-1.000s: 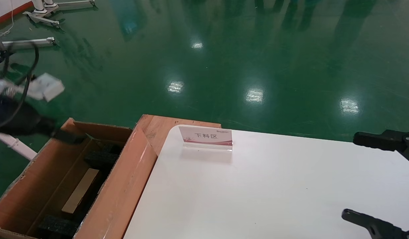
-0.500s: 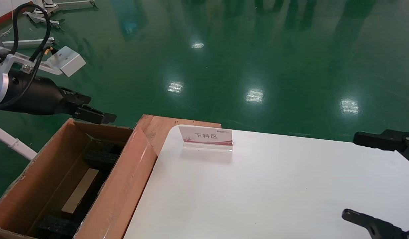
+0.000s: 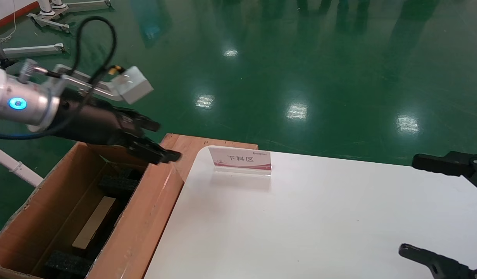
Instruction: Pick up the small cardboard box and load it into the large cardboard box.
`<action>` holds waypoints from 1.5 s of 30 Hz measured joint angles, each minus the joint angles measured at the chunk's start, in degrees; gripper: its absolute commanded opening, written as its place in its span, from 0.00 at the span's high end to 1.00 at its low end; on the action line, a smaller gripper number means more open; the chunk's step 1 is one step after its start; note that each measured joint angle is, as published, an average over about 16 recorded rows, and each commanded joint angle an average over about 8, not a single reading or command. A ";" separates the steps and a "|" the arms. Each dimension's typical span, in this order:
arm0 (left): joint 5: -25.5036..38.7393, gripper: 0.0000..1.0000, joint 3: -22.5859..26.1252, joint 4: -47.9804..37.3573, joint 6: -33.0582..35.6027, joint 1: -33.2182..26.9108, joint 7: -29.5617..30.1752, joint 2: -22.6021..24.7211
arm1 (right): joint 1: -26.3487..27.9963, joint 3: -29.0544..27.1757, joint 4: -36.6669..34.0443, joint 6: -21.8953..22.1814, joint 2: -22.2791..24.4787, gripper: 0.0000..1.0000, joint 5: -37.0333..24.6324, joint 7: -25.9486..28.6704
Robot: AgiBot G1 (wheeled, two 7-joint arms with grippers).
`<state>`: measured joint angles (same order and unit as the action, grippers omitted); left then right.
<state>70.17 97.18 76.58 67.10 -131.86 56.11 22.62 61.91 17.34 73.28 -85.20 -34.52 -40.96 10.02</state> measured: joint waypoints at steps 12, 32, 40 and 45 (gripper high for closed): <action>-7.37 0.00 -21.14 -0.78 4.84 18.31 -11.81 3.23 | 0.01 0.03 0.00 0.01 0.01 0.00 0.02 -0.02; -19.67 0.00 -56.38 -2.09 12.91 48.83 -31.51 8.61 | 0.02 0.08 0.00 0.03 0.03 0.00 0.06 -0.04; -24.47 0.00 -70.15 -2.59 16.07 60.76 -39.20 10.71 | 0.03 0.10 0.00 0.04 0.04 0.00 0.07 -0.05; -27.01 0.00 -77.61 -2.87 17.73 67.20 -43.11 11.84 | 0.02 0.11 -0.01 0.05 0.05 0.00 0.08 -0.06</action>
<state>43.16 19.57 73.71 84.83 -64.66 12.99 34.46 61.94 17.45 73.27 -85.15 -34.48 -40.89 9.96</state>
